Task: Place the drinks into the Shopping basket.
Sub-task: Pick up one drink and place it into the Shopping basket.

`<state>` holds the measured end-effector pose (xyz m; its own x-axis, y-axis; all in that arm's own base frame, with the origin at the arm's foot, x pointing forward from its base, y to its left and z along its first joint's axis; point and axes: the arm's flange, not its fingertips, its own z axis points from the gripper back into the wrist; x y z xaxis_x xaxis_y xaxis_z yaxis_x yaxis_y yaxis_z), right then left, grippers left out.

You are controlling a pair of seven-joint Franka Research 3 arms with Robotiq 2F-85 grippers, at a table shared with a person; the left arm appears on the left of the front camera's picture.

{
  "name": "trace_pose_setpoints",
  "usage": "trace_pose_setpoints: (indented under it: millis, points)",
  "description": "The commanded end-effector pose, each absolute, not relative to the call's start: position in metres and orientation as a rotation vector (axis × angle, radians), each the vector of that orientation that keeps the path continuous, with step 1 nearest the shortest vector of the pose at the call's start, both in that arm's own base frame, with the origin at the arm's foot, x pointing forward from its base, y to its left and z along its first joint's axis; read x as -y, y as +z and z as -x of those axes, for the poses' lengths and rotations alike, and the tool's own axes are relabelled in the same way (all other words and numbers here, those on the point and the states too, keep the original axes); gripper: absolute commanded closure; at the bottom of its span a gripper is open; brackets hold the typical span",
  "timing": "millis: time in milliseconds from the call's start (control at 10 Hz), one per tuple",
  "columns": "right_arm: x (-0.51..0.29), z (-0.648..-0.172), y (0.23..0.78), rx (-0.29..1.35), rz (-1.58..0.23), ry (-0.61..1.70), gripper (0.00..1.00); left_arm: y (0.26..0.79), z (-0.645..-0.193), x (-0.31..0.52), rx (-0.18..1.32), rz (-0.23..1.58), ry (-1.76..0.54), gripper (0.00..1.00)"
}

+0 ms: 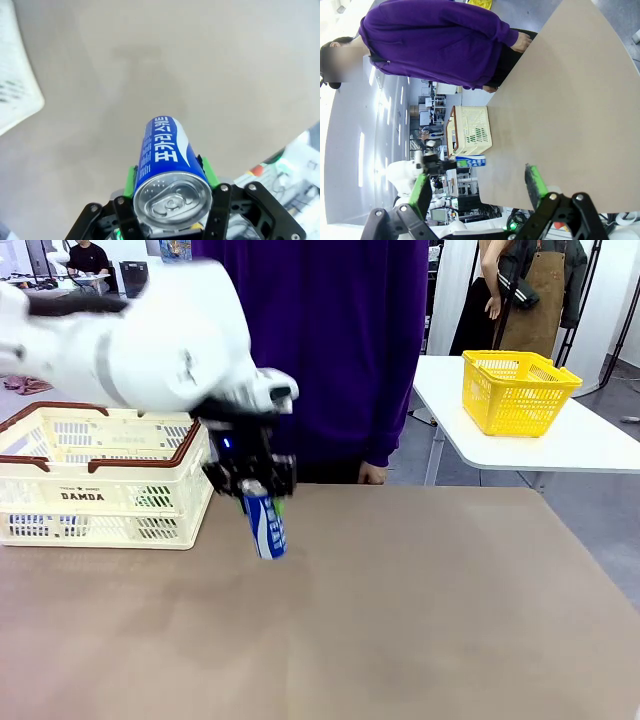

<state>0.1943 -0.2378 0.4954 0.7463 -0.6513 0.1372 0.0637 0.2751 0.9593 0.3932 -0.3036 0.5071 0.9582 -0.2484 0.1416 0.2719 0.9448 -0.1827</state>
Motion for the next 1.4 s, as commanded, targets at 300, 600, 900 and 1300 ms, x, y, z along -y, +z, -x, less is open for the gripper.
trace_pose_setpoints:
  millis: [300,600,900,1300]
  points:
    - [0.239,-0.197,0.497,0.611,-1.223,-0.495,0.00,0.533,-0.391,0.283,0.107,0.215,-0.257,1.00]
    - [0.239,-0.197,0.497,0.611,-1.223,-0.495,0.00,0.533,-0.391,0.283,0.107,0.215,-0.257,1.00]
    - [0.239,-0.197,0.497,0.611,-1.223,-0.495,0.00,0.574,-0.432,0.259,0.273,0.178,-0.118,1.00]
    - [0.239,-0.197,0.497,0.611,-1.223,-0.495,0.00,0.662,-0.510,0.178,0.350,0.107,0.029,1.00]
